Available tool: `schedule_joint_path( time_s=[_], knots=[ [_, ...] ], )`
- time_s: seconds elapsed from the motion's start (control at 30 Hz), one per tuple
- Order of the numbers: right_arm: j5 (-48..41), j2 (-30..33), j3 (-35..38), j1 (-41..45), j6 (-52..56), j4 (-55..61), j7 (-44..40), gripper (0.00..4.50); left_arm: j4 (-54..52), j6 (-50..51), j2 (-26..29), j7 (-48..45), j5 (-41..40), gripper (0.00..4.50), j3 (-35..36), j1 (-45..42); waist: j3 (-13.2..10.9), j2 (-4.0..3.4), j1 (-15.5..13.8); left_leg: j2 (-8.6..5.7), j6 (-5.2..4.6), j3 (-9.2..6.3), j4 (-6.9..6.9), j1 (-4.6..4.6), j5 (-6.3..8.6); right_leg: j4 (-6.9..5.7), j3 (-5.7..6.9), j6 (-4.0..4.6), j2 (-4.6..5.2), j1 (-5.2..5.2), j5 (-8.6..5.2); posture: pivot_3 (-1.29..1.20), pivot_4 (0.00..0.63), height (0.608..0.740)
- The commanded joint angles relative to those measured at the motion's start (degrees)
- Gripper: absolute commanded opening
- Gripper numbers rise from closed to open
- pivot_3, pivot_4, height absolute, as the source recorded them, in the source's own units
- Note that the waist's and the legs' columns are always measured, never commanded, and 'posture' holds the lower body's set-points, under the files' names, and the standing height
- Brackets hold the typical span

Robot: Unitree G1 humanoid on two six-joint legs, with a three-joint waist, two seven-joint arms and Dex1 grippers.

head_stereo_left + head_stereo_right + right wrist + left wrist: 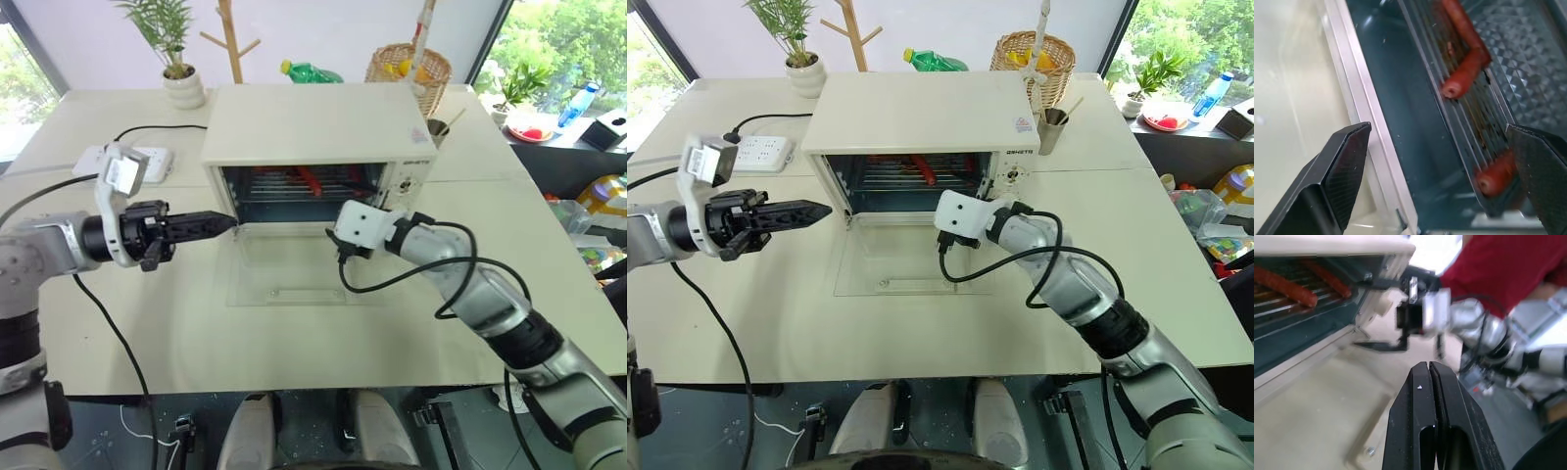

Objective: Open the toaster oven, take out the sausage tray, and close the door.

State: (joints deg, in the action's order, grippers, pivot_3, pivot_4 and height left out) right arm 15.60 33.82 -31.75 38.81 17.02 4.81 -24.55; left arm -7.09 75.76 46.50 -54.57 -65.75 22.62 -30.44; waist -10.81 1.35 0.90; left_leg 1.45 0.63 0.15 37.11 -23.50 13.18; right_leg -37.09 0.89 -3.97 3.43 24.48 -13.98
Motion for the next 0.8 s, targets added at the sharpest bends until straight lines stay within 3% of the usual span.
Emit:
schedule_joint_path(
  time_s=[0.03,0.4,0.67,0.77,0.8],
  knots=[
    [5.99,-2.78,-0.52,3.68,-5.32,-5.69,2.21,4.50,-1.94,3.28,-1.05,6.64,-6.54,0.03,3.98,0.24,0.00,0.00,0.10,0.00,0.00,-0.02,0.00,0.03,0.00,-0.03,-0.03,0.00,0.00,0.00,0.00,0.00,0.150,0.740],
    [17.00,-9.76,-1.04,10.72,-13.95,-26.88,9.22,4.50,-3.43,2.95,-1.66,20.54,-21.63,0.03,5.18,4.61,0.01,0.02,0.05,-0.01,0.03,-0.14,-0.04,0.09,-0.01,-0.05,-0.17,0.06,0.05,0.00,0.03,0.00,0.150,0.740],
    [20.35,-14.32,-0.52,14.06,-16.09,-37.19,12.82,4.50,-3.63,0.31,-0.23,22.24,-22.75,0.03,3.47,5.36,0.07,0.11,0.20,-0.04,0.06,-0.12,-0.04,0.13,-0.03,-0.05,-0.19,0.12,0.07,-0.04,0.05,0.00,0.150,0.740],
    [21.27,-15.07,-0.48,13.76,-15.97,-38.46,13.36,3.66,-2.74,-0.50,-0.01,22.51,-22.82,0.00,3.07,4.84,0.09,0.15,0.25,-0.04,0.07,-0.11,-0.04,0.15,-0.04,-0.06,-0.21,0.15,0.05,-0.05,0.06,0.00,0.150,0.740],
    [21.46,-15.21,-0.41,13.48,-15.83,-38.60,13.46,3.17,-2.54,-0.68,0.08,22.47,-22.80,0.00,2.98,4.75,0.09,0.15,0.23,-0.04,0.07,-0.12,-0.04,0.15,-0.04,-0.06,-0.21,0.15,0.04,-0.05,0.06,0.00,0.150,0.740]
  ],
)
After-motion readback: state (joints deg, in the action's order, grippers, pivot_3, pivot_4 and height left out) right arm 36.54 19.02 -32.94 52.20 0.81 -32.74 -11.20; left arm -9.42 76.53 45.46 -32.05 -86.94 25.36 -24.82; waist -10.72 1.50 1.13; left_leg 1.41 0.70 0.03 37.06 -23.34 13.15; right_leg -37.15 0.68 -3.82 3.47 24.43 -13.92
